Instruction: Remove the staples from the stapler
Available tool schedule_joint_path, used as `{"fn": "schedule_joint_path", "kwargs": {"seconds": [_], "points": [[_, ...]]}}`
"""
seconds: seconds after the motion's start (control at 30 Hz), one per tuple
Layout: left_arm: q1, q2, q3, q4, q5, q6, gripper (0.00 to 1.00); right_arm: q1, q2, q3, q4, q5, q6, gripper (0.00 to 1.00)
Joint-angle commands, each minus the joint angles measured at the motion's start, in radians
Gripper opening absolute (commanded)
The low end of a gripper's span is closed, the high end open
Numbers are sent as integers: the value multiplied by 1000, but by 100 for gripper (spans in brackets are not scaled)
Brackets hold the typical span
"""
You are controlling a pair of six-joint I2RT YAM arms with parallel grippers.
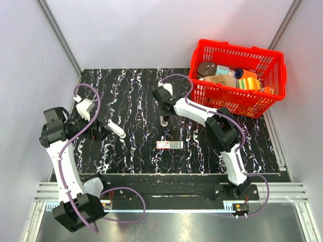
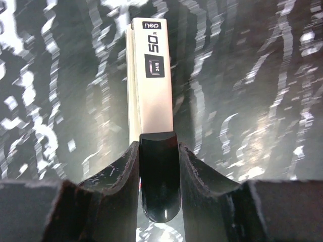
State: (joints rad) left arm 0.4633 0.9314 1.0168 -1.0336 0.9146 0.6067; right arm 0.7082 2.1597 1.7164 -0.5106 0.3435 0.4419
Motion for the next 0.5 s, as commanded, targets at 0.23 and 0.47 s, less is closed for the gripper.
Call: {"fn": "schedule_joint_path", "kwargs": {"seconds": [0.23, 0.47], "points": [[-143, -34, -86, -19, 61, 82, 99, 184, -51, 121, -78, -15, 144, 11], [-198, -34, -73, -17, 36, 74, 99, 221, -24, 149, -118, 34, 147, 12]]}}
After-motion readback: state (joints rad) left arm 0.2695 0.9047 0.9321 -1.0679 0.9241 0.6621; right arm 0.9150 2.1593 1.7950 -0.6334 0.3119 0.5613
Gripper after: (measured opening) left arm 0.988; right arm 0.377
